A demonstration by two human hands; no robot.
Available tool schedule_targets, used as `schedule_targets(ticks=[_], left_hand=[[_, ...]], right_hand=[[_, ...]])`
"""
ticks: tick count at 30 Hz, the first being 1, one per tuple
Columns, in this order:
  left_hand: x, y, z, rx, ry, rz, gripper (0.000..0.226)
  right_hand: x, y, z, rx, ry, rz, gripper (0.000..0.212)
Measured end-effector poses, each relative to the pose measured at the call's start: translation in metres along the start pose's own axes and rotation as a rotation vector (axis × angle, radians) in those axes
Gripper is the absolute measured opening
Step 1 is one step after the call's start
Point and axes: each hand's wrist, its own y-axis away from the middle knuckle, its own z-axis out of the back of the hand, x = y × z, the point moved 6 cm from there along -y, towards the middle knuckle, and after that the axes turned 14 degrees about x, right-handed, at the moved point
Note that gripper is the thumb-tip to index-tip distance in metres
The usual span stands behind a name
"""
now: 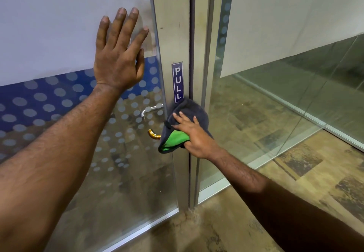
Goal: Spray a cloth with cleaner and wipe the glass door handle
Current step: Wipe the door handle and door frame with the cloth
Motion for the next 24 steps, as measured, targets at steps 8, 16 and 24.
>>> schedule_targets(ticks=[8, 16, 24], left_hand=[[-0.001, -0.002, -0.001, 0.005, -0.023, 0.005, 0.050], [-0.001, -0.001, -0.003, -0.002, -0.041, 0.021, 0.050], [-0.002, -0.003, -0.005, 0.033, -0.054, 0.040, 0.052]], right_hand=[[-0.071, 0.056, -0.007, -0.418, -0.640, -0.199, 0.068], [-0.050, 0.035, -0.003, -0.666, -0.866, -0.198, 0.056], [-0.020, 0.004, -0.006, -0.703, -0.892, -0.227, 0.057]])
